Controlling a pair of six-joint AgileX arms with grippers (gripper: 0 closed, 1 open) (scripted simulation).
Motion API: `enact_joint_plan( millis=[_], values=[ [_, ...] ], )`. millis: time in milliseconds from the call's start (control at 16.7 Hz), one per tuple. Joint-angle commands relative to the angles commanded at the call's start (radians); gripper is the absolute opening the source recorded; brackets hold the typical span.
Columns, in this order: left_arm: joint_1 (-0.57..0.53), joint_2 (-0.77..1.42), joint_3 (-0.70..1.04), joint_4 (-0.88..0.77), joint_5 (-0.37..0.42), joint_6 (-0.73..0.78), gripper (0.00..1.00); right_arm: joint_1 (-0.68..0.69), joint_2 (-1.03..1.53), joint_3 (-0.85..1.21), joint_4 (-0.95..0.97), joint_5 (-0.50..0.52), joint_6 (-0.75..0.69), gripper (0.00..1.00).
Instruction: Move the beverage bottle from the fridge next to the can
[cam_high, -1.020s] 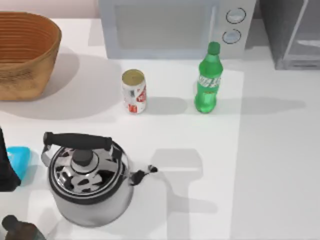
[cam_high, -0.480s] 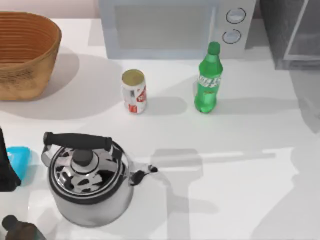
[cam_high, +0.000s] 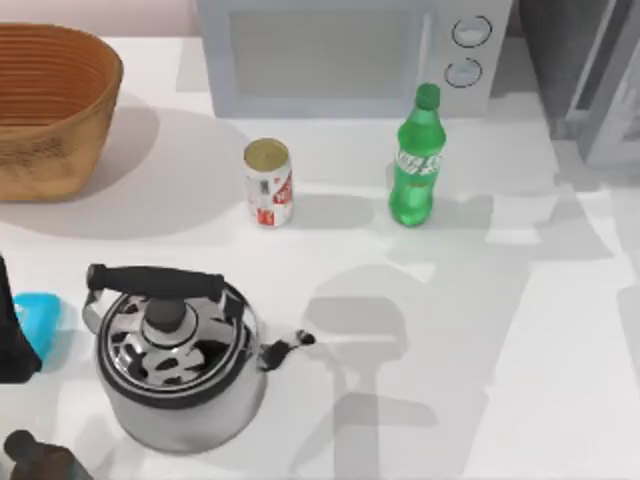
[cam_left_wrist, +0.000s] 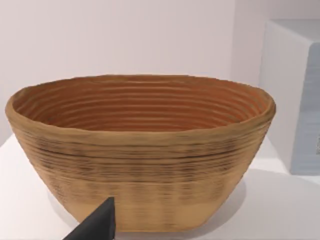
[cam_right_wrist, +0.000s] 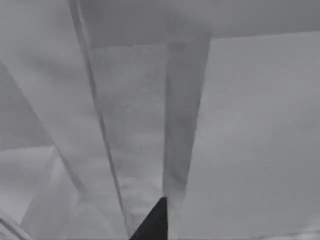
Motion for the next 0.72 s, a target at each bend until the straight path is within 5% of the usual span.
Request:
enact_joint_plan(
  millis=[420,720],
  values=[
    [0.000,0.000,0.000,0.000,0.000,0.000,1.00,-0.002,0.015,0.008,0.001,0.018,0.005,1.00],
    [0.000,0.000,0.000,0.000,0.000,0.000,1.00,-0.001,0.179,0.206,-0.038,0.020,0.007,1.00]
  ],
)
